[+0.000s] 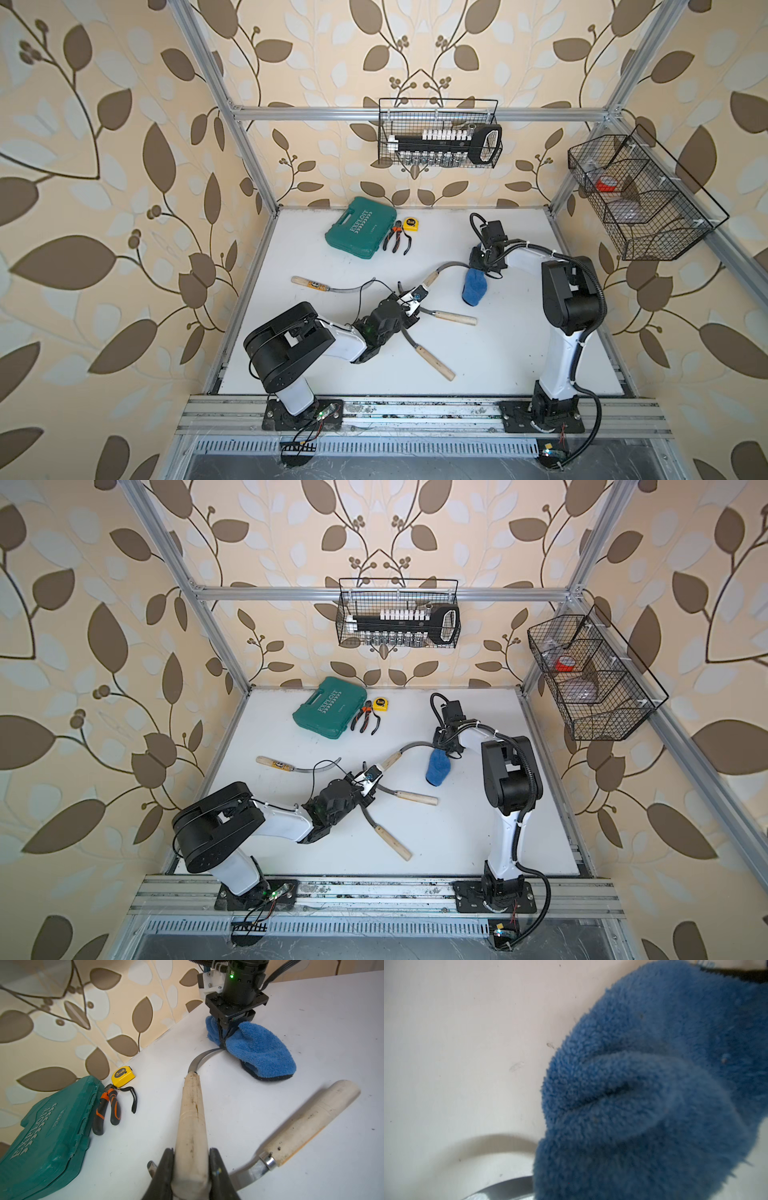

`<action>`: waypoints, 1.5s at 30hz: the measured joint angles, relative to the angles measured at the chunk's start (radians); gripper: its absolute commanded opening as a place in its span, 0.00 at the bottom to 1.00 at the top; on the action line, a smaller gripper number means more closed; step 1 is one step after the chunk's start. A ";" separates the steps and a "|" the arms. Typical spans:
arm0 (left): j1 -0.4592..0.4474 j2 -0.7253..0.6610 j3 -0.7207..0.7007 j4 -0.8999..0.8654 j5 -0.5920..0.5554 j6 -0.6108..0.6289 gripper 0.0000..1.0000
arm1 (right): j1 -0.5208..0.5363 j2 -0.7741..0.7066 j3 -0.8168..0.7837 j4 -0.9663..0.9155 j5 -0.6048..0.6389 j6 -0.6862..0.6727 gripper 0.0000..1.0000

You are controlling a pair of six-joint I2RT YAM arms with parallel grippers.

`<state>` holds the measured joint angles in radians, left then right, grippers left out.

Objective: Wipe small sickles with rags
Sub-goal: Wipe the small sickle, then adjust the small sickle.

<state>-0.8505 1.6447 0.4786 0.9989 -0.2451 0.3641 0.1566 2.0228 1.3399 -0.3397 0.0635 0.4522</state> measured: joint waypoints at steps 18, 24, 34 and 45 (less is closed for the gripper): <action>0.044 -0.111 0.201 -0.417 -0.064 -0.290 0.00 | 0.183 -0.408 -0.214 0.001 0.124 0.019 0.00; 0.224 -0.171 0.297 -0.654 0.132 -0.539 0.00 | 0.326 -0.534 -0.289 0.016 0.165 0.027 0.00; 0.346 -0.152 0.320 -0.808 0.461 -0.736 0.00 | 0.487 -0.587 -0.403 0.086 0.129 0.059 0.00; 0.346 -0.302 0.226 -0.739 0.586 -0.747 0.00 | 0.542 -0.570 -0.429 0.193 0.071 0.099 0.00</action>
<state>-0.5045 1.3426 0.7048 0.2604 0.3405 -0.3828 0.6987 1.4528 0.9112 -0.1471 0.1349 0.5510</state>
